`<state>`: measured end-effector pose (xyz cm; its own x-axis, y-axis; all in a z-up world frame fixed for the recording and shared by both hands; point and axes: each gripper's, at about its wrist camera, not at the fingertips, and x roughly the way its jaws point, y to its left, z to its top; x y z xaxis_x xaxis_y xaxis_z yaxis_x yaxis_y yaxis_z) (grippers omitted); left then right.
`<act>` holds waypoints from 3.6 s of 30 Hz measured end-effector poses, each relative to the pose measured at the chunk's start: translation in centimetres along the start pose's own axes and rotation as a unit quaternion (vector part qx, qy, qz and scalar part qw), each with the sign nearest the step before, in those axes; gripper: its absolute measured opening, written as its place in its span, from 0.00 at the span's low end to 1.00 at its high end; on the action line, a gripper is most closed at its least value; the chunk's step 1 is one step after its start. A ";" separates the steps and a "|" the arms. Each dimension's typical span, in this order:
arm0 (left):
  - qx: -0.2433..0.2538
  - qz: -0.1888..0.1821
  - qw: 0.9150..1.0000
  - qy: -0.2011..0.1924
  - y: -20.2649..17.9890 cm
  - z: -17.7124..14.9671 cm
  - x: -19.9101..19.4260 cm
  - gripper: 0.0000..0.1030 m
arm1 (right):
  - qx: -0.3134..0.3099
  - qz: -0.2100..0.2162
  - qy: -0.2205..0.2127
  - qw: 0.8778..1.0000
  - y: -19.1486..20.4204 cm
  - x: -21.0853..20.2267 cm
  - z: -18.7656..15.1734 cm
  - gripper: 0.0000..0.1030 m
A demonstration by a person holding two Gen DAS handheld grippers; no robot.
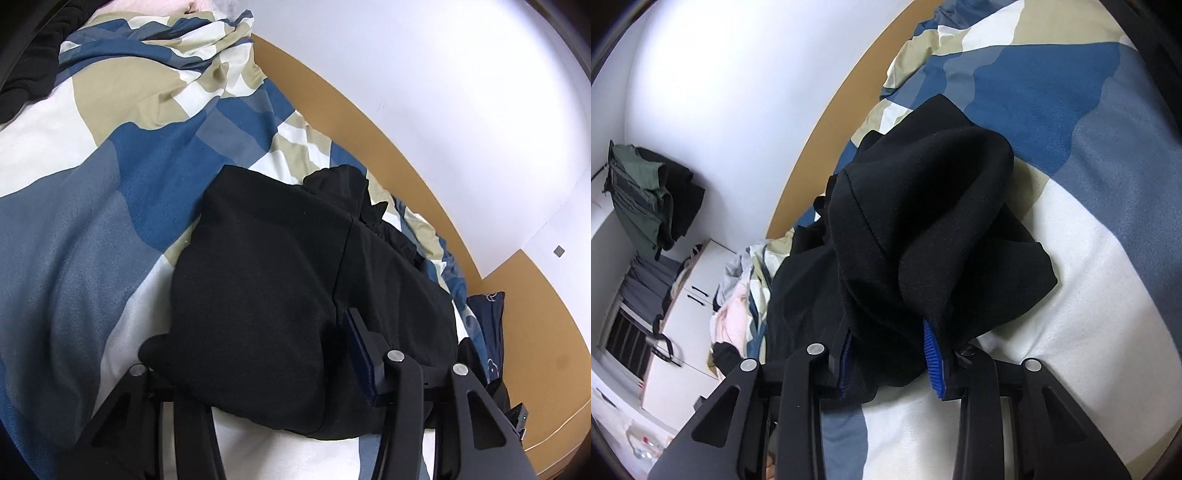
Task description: Fold clothes
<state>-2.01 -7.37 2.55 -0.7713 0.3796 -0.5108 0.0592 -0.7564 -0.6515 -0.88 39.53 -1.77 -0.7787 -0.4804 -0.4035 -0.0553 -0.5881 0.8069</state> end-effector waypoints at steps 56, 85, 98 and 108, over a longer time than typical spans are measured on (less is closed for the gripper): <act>-0.043 -0.088 0.991 0.091 8.2 -3.8 -13.1 0.20 | -0.103 -0.089 0.049 0.989 0.3 -12.1 -6.0 0.40; 0.141 0.015 0.988 0.062 -0.4 -4.4 -6.9 0.71 | -0.212 -0.275 -0.038 0.937 5.2 -7.4 -4.4 0.77; 0.330 0.132 0.935 0.010 -9.1 -6.4 -6.0 0.83 | -0.360 -0.162 0.022 0.918 12.5 -1.0 -9.8 0.90; 0.365 0.158 0.916 0.047 -8.7 -8.4 -2.6 0.94 | -0.270 -0.288 0.011 0.919 7.9 -2.3 -6.9 0.90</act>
<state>4.77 2.68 4.80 -0.7292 0.0985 -0.6772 -0.1962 -0.9781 0.0690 4.75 31.52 2.51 -0.7049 0.0018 -0.7093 -0.1315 -0.9830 0.1282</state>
